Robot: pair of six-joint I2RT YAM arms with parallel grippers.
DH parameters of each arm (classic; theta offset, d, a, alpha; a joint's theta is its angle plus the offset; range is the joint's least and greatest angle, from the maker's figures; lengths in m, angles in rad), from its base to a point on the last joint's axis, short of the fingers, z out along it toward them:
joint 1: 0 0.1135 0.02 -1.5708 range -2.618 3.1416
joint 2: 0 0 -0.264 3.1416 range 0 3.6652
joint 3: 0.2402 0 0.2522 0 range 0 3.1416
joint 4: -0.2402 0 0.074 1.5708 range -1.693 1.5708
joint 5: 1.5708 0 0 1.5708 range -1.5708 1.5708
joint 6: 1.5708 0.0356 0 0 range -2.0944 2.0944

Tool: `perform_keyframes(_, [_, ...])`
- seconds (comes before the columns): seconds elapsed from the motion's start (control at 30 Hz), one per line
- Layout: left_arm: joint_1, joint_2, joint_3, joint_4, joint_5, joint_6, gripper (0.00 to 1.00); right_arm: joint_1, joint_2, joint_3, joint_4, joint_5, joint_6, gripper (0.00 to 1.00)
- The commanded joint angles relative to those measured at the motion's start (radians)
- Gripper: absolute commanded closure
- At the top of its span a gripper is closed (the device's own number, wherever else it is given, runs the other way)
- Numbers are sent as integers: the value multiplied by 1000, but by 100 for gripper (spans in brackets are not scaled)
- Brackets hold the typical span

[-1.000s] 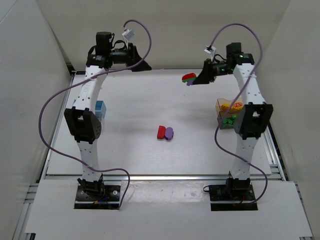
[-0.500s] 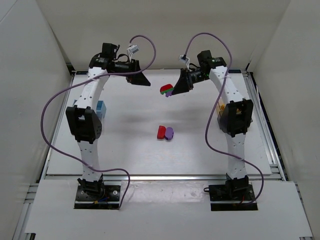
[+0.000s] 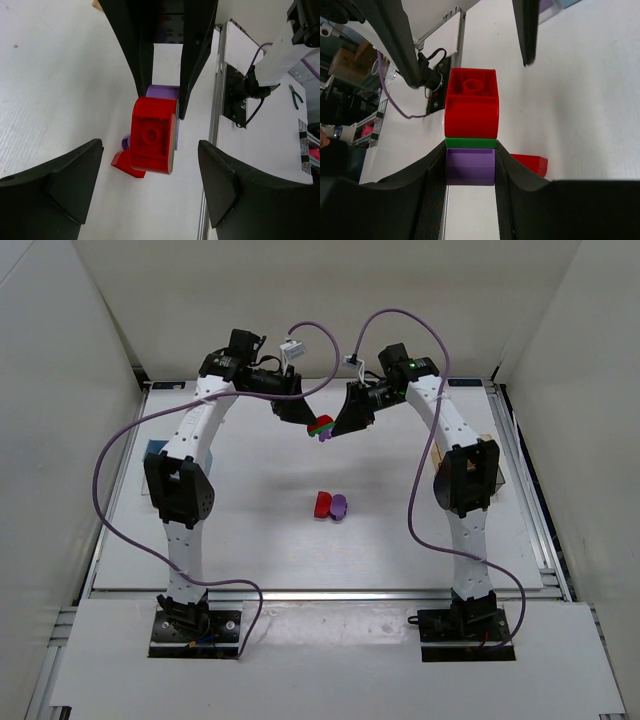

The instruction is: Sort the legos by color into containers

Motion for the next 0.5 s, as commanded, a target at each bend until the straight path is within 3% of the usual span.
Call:
perform_keyframes(0.0, [-5,9,40,-37,32,49,13,13,-74,7,33,-40,22,100])
perform_keyframes(0.23, [-11,35,60,-77,90,71,23,21,-76,10,36,-27,17,100])
perform_keyframes(0.47, [-12,43,57,-74,152,77,61,21,-82,-2,22,-12,-6,100])
